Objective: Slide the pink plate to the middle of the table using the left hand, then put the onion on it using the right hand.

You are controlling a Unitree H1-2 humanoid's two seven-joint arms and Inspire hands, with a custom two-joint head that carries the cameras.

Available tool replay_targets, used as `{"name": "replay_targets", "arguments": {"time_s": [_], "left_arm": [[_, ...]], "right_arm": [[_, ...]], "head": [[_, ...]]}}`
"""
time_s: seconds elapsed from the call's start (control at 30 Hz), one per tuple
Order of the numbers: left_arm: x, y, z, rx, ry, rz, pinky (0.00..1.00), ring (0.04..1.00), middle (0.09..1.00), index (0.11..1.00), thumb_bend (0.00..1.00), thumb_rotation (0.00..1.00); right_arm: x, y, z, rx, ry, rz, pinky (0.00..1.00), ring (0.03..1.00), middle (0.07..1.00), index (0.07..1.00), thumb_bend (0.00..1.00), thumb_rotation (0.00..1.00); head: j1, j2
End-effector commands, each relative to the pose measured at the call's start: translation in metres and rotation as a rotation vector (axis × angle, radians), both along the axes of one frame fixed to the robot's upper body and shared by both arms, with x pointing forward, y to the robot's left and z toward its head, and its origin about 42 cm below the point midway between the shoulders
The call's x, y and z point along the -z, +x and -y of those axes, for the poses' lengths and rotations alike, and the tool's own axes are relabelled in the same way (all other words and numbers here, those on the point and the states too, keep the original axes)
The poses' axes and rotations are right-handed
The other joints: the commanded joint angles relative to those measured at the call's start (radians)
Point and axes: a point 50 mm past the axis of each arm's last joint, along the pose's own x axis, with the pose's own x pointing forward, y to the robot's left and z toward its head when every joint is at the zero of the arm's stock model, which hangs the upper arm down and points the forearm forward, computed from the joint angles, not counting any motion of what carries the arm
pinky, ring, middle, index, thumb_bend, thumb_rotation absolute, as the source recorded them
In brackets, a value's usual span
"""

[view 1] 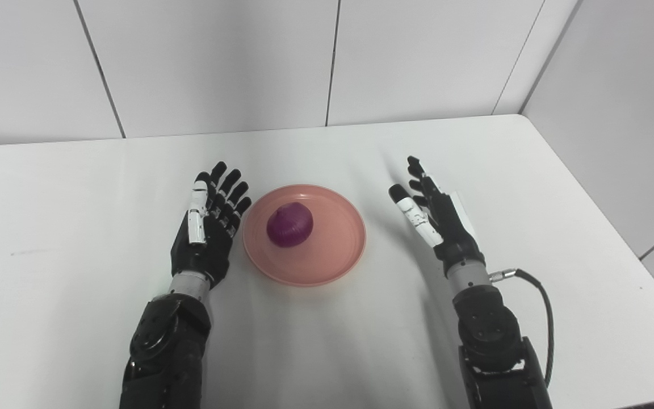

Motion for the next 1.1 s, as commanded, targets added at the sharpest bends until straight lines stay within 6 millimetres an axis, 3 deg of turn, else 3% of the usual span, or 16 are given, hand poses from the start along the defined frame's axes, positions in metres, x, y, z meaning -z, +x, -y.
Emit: {"name": "replay_targets", "arguments": {"time_s": [0.0, 0.13, 0.43, 1.07], "left_arm": [[0.007, -0.002, -0.001, 0.002, 0.014, -0.027, 0.96, 0.953, 0.955, 0.948, 0.38, 1.0], [0.007, -0.002, -0.002, -0.002, 0.006, -0.031, 0.96, 0.956, 0.959, 0.949, 0.38, 1.0], [0.005, -0.003, -0.001, -0.006, 0.015, -0.032, 0.96, 0.951, 0.953, 0.945, 0.38, 1.0], [0.005, -0.004, -0.001, -0.008, 0.021, -0.038, 0.97, 0.957, 0.954, 0.95, 0.37, 1.0]], "right_arm": [[-0.01, 0.005, -0.004, 0.008, 0.09, 0.089, 0.93, 0.951, 0.975, 0.973, 0.53, 1.0], [0.0, 0.004, -0.008, -0.004, 0.215, 0.053, 0.97, 0.974, 0.986, 0.995, 0.39, 1.0], [0.005, -0.001, -0.018, -0.014, 0.335, 0.022, 1.0, 0.991, 1.0, 1.0, 0.26, 1.0], [0.003, -0.006, -0.028, -0.001, 0.368, 0.008, 0.99, 0.98, 0.998, 0.991, 0.23, 1.0]], "head": [[0.0, -0.001], [0.001, -0.001], [0.01, -0.002], [0.02, -0.01]]}}
